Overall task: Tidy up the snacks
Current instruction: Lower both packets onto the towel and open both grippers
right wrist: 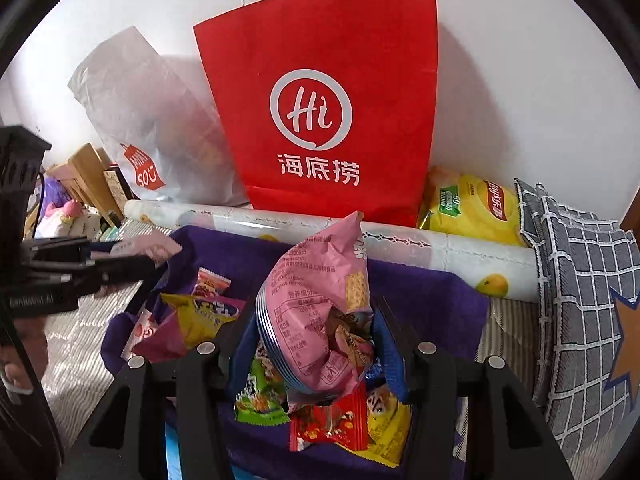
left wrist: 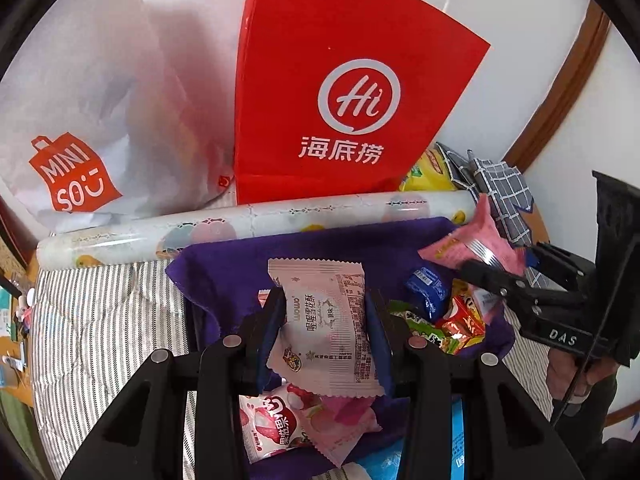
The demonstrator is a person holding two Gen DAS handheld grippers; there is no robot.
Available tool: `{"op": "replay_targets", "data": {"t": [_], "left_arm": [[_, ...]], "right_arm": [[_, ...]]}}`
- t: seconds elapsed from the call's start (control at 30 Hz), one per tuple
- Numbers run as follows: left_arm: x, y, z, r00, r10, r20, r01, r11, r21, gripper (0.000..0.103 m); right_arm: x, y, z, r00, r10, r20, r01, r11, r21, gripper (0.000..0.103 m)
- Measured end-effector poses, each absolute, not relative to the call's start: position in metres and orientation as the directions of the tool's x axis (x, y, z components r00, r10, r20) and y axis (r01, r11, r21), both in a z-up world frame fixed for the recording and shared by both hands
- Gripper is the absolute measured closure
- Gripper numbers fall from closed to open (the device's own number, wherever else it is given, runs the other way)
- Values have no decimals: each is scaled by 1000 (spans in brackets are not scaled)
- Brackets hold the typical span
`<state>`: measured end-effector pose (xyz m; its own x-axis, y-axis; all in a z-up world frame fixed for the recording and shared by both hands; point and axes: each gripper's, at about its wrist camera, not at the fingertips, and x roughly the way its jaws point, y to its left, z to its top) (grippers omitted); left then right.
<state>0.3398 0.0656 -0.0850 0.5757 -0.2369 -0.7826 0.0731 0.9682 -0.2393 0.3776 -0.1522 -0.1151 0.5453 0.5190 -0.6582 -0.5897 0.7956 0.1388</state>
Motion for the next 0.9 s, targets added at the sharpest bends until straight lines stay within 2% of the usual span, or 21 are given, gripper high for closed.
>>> {"op": "replay_targets", "data": {"t": [0.9], "left_arm": [[346,49,-107,520,-270,-810,98,961,-257,63]], "right_arm": [[391,-144,-144,497,446,-744,-597,798,80,51]]}}
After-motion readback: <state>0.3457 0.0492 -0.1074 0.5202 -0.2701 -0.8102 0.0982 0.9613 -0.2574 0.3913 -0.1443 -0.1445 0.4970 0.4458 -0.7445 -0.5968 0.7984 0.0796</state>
